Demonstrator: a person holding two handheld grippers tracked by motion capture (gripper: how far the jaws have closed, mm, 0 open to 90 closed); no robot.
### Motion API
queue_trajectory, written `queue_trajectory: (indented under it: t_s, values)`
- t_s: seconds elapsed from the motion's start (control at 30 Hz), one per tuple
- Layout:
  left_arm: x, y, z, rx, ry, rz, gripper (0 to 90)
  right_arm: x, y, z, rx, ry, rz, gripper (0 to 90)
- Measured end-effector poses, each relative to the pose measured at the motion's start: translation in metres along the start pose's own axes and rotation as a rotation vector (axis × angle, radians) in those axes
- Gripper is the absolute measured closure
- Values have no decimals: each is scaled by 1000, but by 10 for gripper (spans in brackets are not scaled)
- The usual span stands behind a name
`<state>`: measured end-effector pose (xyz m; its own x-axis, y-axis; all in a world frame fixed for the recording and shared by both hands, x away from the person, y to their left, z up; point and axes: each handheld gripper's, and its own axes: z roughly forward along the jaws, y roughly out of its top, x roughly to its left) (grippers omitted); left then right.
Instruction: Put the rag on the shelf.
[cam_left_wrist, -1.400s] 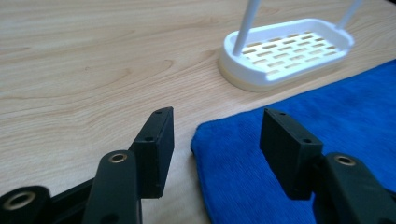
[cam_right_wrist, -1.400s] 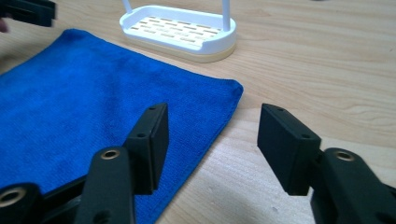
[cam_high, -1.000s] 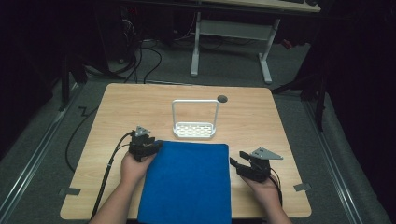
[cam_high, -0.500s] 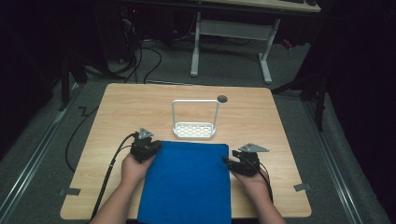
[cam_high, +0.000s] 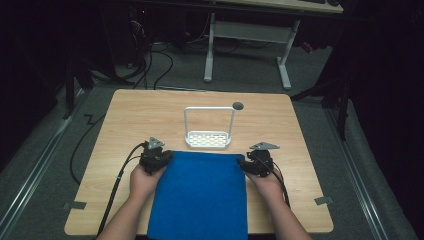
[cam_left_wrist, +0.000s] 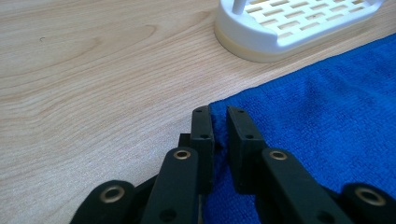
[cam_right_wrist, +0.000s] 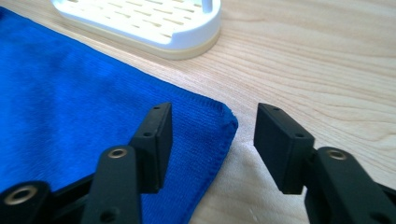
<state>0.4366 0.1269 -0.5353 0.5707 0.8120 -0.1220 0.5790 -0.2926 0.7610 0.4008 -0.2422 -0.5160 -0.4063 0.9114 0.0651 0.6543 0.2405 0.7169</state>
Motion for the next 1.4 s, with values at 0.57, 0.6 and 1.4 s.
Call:
queue_trajectory:
  t_s: [0.57, 0.6, 1.4]
  values:
    - [6, -1, -11, -62, -56, -40, 881, 16, -4, 2, -81, 22, -31, 885]
    - [6, -1, -15, -77, -58, -42, 882, 18, -3, -3, -100, 27, -31, 885]
    - [-47, 44, -134, -527, -60, 73, 881, 38, 22, -125, -569, 69, -88, 885]
